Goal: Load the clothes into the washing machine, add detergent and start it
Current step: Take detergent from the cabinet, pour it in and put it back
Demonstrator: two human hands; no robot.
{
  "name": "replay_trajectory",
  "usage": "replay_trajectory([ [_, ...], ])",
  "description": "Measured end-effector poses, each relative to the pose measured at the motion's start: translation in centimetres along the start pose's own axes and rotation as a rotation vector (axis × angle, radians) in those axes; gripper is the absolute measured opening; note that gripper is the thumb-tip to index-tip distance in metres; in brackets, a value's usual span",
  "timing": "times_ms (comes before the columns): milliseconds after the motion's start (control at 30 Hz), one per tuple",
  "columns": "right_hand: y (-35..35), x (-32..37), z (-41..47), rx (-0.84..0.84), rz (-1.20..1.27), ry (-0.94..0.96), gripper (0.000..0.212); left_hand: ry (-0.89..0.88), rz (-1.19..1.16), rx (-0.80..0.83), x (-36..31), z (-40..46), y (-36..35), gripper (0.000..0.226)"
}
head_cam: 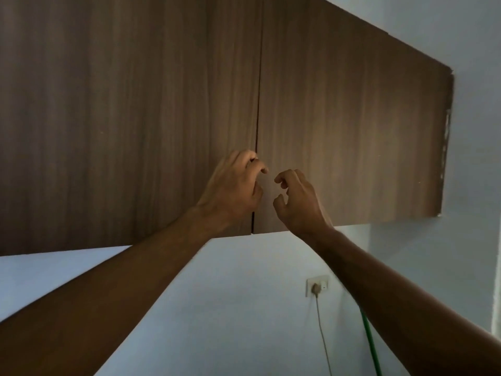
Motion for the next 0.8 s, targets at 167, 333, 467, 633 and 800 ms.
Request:
replay_trajectory([
  [167,-3.2,3.0,-0.5,0.104,-0.054,0.136,0.074,0.044,0.102,0.056,2.9,-1.1,0.8,0.040],
  [333,-8.1,4.5,-0.4,0.227,-0.165,0.215,0.117,0.066,0.195,0.128,4.9,-1.3,0.7,0.042],
  [467,-9.9,5.5,-1.1,0.221,-0.294,0.184,0.132,0.071,0.214,0.141,5.5,-1.5,0.5,0.045],
  [633,-11.0,5.8,-1.7,0.131,-0.474,0.190,0.128,0.043,0.238,0.139,5.5,-1.2,0.3,0.053],
  [800,-11.3,5.3,-2.1,0.085,-0.653,0.211,0.119,0.040,0.212,0.090,5.3,-0.9,-0.1,0.050],
])
Point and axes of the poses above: each hand's wrist, its own z-axis towards the middle knuckle, its own y-axis out of the back of the hand, x = y × z, the point moved 6 cm from there along z, towards the middle knuckle, and after that the axes turned 7 degrees about -z, right-handed, at the moved point
